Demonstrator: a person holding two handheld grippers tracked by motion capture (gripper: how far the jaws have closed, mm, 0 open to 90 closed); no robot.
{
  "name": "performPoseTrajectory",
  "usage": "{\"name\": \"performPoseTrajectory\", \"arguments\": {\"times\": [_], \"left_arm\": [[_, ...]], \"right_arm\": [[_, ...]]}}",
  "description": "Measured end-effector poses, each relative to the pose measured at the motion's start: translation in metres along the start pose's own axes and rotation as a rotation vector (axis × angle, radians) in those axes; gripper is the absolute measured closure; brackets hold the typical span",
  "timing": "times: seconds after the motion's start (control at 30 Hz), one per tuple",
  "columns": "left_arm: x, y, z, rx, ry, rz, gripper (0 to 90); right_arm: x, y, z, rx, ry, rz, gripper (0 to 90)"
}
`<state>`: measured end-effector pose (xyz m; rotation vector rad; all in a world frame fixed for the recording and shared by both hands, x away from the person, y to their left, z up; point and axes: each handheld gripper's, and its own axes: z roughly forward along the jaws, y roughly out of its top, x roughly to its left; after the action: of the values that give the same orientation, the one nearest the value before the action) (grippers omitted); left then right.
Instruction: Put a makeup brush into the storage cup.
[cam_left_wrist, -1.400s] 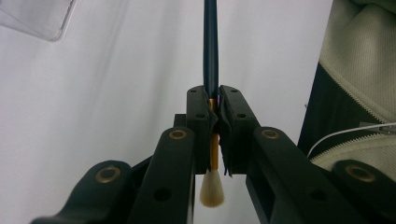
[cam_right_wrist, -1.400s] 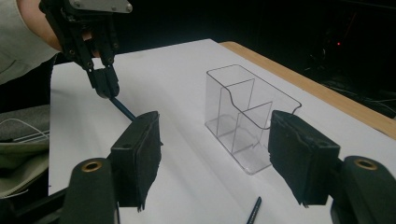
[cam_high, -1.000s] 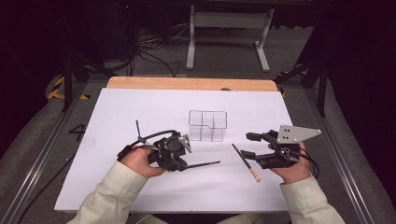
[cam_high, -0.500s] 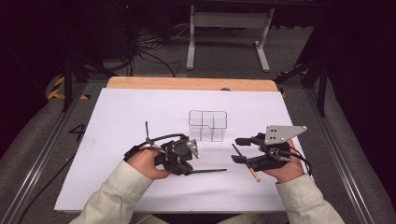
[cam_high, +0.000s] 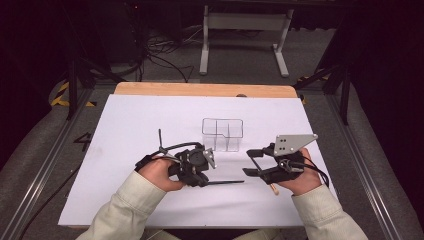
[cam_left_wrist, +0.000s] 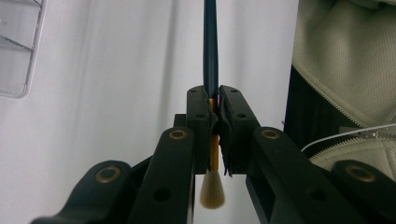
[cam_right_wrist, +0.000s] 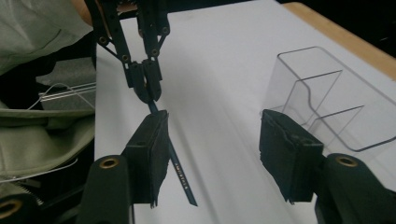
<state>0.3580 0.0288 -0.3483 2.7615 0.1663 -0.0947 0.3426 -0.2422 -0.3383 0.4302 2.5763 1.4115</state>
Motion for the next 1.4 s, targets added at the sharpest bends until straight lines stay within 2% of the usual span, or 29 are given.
{"name": "performPoseTrajectory", "arguments": {"times": [0.17, 0.43, 0.6, 0.83, 1.0, 1.4], "left_arm": [[-0.001, 0.003, 0.001, 0.000, 0.004, 0.003, 83.2], [-0.002, 0.003, 0.002, 0.002, 0.005, -0.003, 83.2], [-0.002, 0.004, 0.003, 0.013, 0.005, 0.001, 83.2], [0.000, 0.004, 0.004, 0.014, 0.002, 0.003, 83.2], [-0.001, 0.004, 0.004, 0.016, 0.004, 0.011, 83.2], [-0.002, 0.005, 0.004, 0.010, 0.005, 0.014, 83.3]], "right_arm": [[0.000, 0.002, 0.008, 0.040, 0.029, 0.006, 49.6], [0.002, 0.001, 0.021, 0.088, 0.057, -0.010, 50.1], [0.003, 0.002, 0.029, 0.123, 0.054, -0.019, 50.6], [0.005, 0.002, 0.041, 0.162, 0.094, -0.028, 54.4], [0.006, 0.001, 0.051, 0.203, 0.106, -0.059, 59.7], [0.009, -0.001, 0.067, 0.245, 0.140, -0.089, 60.4]]}}
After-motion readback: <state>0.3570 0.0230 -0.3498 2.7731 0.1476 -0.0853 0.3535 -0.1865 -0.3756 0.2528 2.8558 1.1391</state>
